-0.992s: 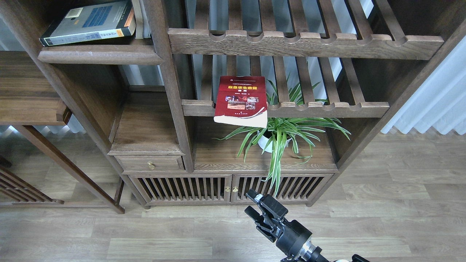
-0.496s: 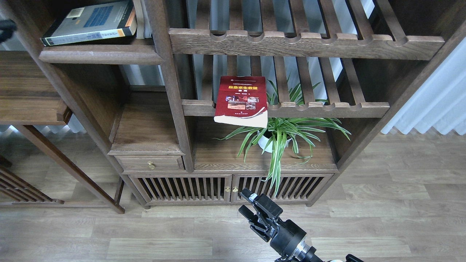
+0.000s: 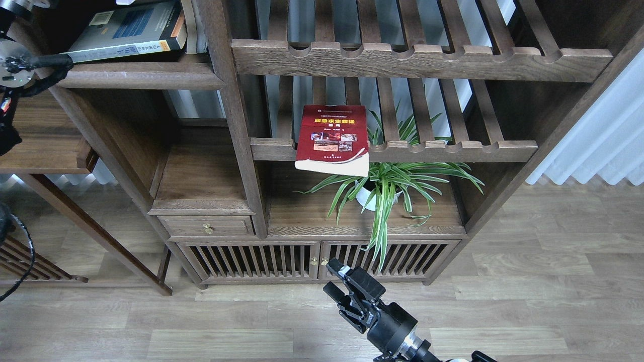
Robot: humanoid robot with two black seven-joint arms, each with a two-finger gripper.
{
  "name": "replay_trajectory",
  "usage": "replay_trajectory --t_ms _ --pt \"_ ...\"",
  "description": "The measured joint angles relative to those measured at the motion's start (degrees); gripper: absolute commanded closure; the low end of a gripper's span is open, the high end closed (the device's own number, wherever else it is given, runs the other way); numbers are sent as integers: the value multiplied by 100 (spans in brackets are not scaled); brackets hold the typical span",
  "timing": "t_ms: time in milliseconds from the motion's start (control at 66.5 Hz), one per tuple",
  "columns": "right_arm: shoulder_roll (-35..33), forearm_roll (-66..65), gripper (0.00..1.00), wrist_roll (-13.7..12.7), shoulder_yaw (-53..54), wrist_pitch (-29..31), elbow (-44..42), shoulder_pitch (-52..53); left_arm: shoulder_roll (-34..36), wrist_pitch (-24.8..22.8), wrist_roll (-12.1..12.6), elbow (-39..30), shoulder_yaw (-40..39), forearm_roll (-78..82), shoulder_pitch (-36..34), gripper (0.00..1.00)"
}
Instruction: Organize books on shelf
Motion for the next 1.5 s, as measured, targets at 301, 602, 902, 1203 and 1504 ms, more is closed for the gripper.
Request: replay_trajectory --t_ms 301,602,902,1203,1504 --pt "-12 -2 9 0 30 0 9 8 156 5 4 -543 -260 -110 127 1" --pt "86 -5 9 0 32 0 -26 1 1219 -2 6 -2301 -312 -330 1274 0" --pt "335 -9 9 17 33 0 -98 143 2024 -26 83 -4401 -473 -864 2935 0" --pt "451 -9 8 258 37 0 -184 515 2680 -304 166 -5277 -569 -1463 4567 0" --pt "687 -259 7 349 26 0 -290 709 3079 -315 266 -5098 -801 -1490 6187 0"
